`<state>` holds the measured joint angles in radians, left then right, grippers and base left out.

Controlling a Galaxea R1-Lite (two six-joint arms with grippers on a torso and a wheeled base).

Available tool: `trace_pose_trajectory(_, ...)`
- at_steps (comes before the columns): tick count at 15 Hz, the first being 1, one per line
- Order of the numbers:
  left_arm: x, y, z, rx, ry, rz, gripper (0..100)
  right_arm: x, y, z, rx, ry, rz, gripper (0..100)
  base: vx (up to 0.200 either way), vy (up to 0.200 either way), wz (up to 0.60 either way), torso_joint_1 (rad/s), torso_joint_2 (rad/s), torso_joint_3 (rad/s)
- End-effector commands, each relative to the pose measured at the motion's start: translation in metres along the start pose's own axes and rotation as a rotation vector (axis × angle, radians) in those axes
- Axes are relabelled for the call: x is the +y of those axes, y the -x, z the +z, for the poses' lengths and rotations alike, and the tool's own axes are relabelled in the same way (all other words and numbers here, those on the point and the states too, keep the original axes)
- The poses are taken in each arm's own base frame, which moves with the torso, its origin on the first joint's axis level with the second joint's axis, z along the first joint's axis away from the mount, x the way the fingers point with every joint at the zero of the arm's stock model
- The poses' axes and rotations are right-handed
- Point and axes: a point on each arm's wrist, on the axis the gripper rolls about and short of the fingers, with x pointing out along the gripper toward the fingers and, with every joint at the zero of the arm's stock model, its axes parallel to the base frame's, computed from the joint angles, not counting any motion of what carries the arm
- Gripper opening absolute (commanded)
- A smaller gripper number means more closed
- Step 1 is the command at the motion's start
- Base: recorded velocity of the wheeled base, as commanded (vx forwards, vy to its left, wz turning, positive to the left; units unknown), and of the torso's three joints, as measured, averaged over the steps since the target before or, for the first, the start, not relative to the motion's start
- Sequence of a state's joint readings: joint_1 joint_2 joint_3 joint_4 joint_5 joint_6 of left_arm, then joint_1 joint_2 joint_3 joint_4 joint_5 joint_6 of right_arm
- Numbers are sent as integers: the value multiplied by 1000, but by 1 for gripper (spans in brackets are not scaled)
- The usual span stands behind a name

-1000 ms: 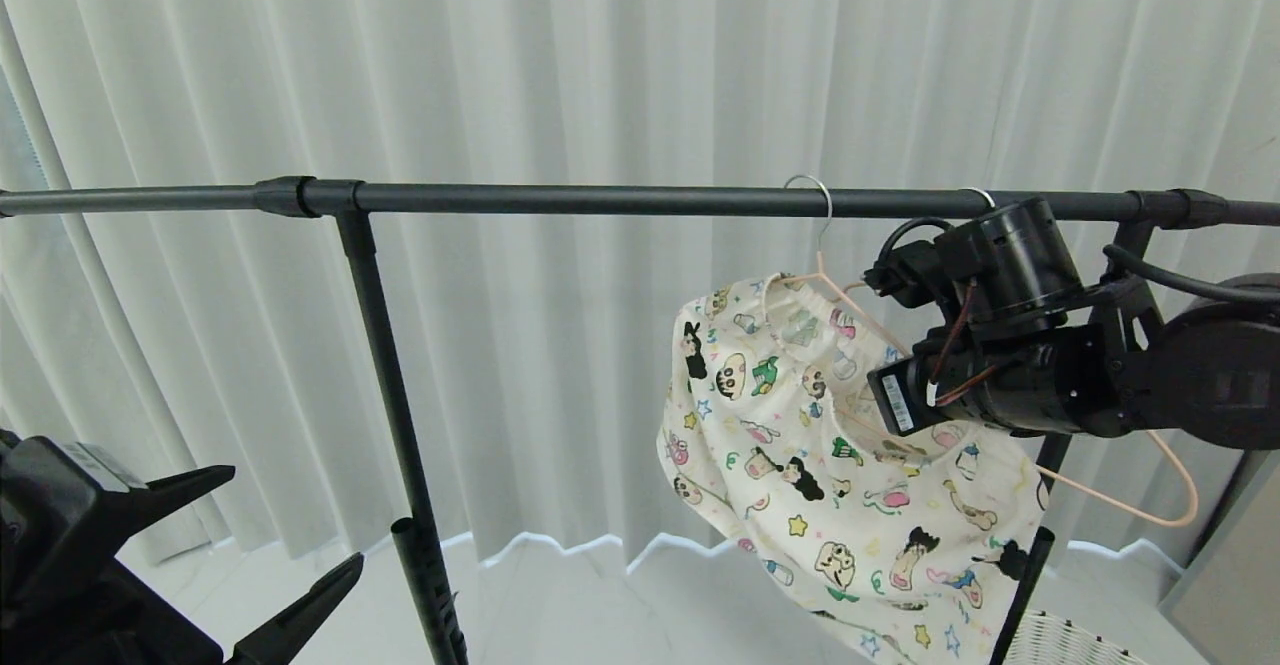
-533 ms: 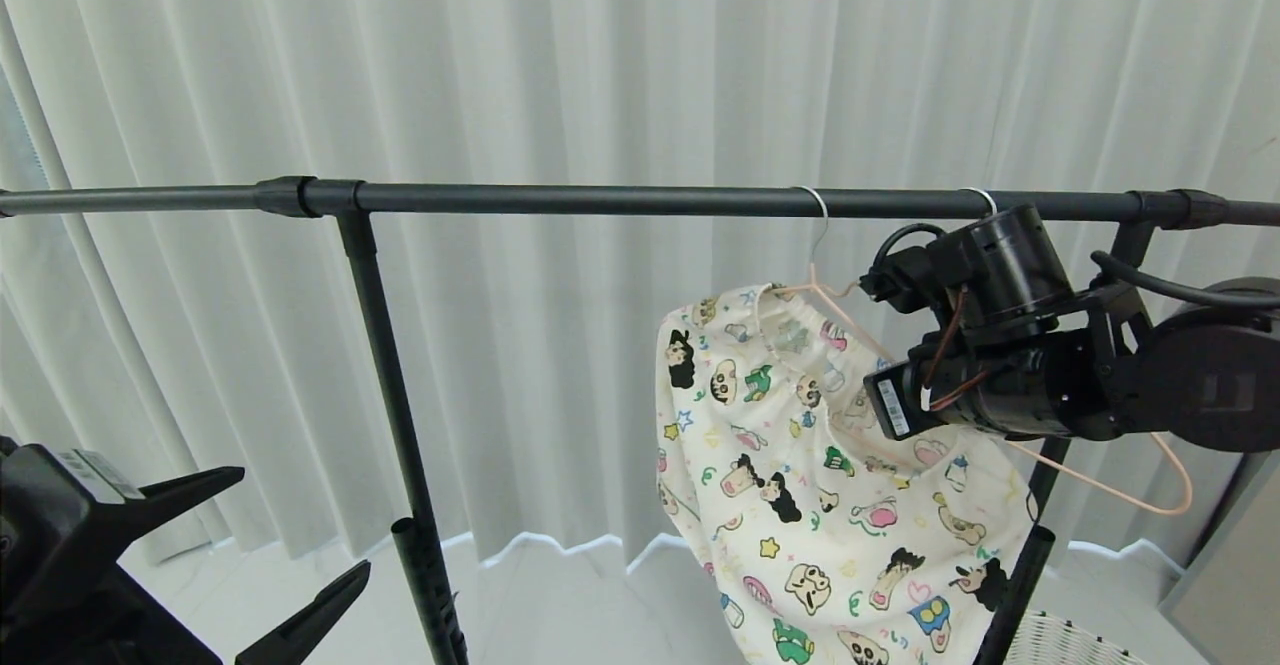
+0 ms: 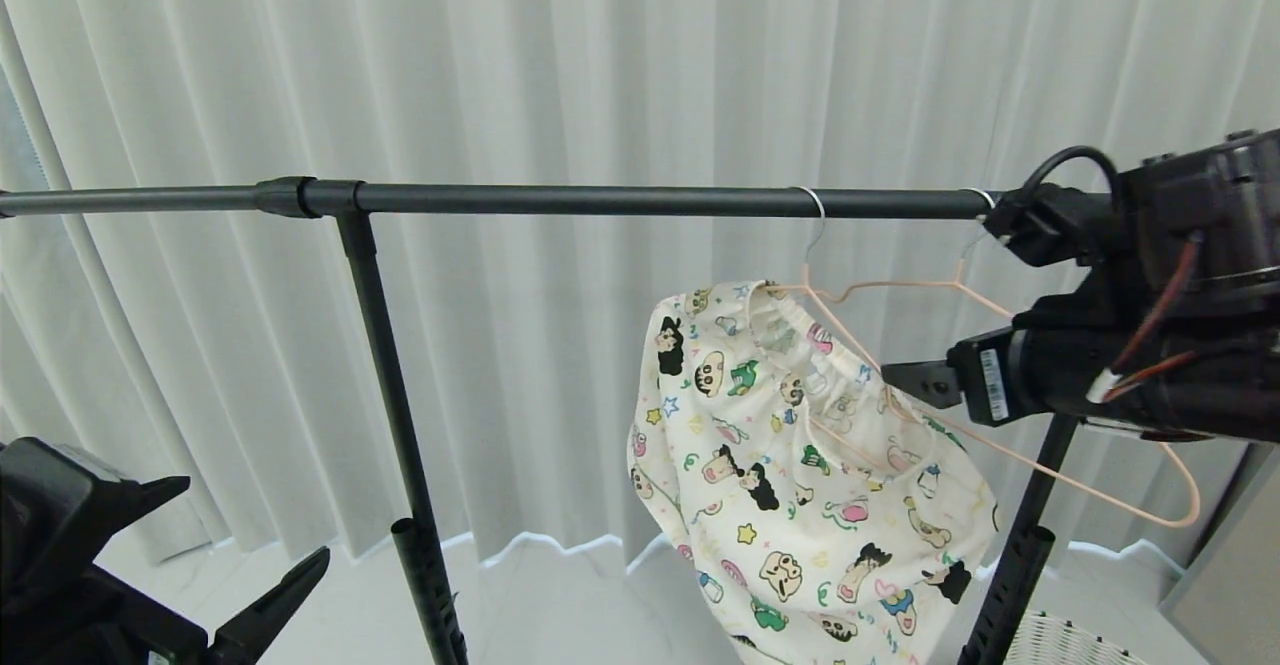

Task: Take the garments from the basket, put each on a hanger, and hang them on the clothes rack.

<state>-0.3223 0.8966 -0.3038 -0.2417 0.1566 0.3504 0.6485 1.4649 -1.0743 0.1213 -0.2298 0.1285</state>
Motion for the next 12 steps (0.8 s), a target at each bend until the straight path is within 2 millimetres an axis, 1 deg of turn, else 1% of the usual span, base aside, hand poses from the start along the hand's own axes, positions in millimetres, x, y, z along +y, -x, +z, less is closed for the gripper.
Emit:
trace_pose_trajectory(1,1,-1,-7,33,12,32,100,-18,60,-11,-108,-54,103,100,0,0,0,0,0,0)
trace_pose_trajectory(3,1,-1,-10,51,14,48,100,-30,66,-22,-128,-71,57,100,0,0,0,0,0,0)
trace_pose_trajectory(4,1,-1,-13,67,15,69,100,-39,66,-29,-112,-70,-5,100,0,0,0,0,0,0)
trace_pose_trajectory(6,3,2,-19,93,31,128,100,-59,66,-50,-29,-9,-207,100,0,0,0,0,0,0)
trace_pose_trajectory(7,3,2,-25,115,53,148,100,-68,69,-59,1,21,-282,100,0,0,0,0,0,0)
trace_pose_trajectory(8,3,4,-32,130,74,167,100,-72,72,-66,15,35,-313,100,-200,0,0,2,2,7)
trace_pose_trajectory(10,-2,12,-55,185,99,213,100,-81,79,-80,40,52,-378,100,-200,0,0,12,5,0)
trace_pose_trajectory(12,-7,18,-74,227,115,247,100,-87,84,-90,56,34,-425,100,-200,0,0,10,0,5)
